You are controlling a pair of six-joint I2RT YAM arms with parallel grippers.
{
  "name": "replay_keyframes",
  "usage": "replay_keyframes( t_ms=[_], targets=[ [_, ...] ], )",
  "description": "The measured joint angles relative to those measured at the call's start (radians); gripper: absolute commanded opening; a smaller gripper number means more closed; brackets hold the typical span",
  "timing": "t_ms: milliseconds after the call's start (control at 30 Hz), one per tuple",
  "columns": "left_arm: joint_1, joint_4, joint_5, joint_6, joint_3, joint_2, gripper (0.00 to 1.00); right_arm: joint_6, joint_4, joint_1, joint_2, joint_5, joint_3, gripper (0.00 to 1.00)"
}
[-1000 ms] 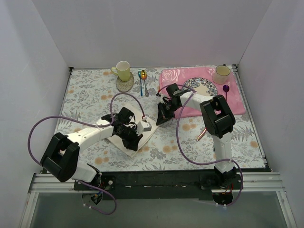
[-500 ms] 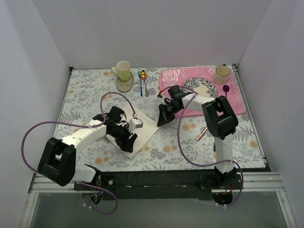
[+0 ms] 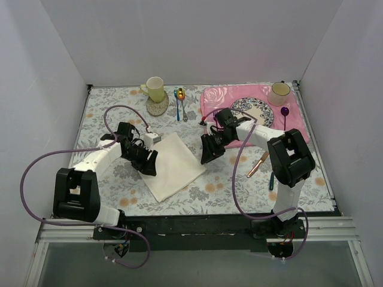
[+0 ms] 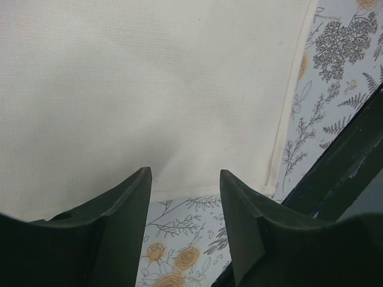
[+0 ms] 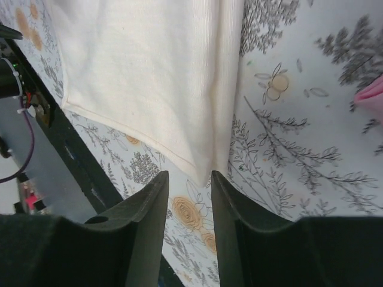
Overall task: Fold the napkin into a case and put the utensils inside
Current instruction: Move the square-folded napkin to the center of the board, then smooth out the square-folded napkin at the center of the board.
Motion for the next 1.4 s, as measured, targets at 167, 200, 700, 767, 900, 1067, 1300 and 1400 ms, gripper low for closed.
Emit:
replay_keyframes(
  t_ms=[167,200,700,767,900,1067,1300,1400],
  targets=[
    [-0.001,0.059,-0.043,-0.03,-0.017,0.066,0.41,-0.072,-0.02,-0.007,-0.007,0.037,0.097,0.37],
    [-0.001,0.075,-0.051,-0.037,-0.017,0.082,0.4,-0.079,-0.019,-0.007,-0.006,0.036,0.113,0.36],
    [0.003,0.125,-0.083,0.026,0.127,0.283,0.41,-0.079,0.067,0.121,0.249,-0.013,0.261,0.31],
    [0.013,0.124,-0.079,0.048,0.14,0.293,0.44,-0.07,0.082,0.111,0.262,-0.021,0.248,0.31],
    [0.061,0.114,-0.045,0.09,0.169,0.317,0.47,-0.052,0.15,0.1,0.235,-0.027,0.184,0.31],
    [0.172,0.064,0.056,0.119,0.248,0.345,0.52,0.026,0.242,0.1,0.156,-0.073,0.028,0.39],
    [0.215,0.058,0.242,0.003,0.279,0.319,0.51,0.135,0.294,0.119,0.087,-0.163,-0.065,0.46],
    [0.202,0.105,0.305,-0.111,0.267,0.29,0.5,0.109,0.257,0.12,0.058,-0.173,-0.016,0.46]
  ],
)
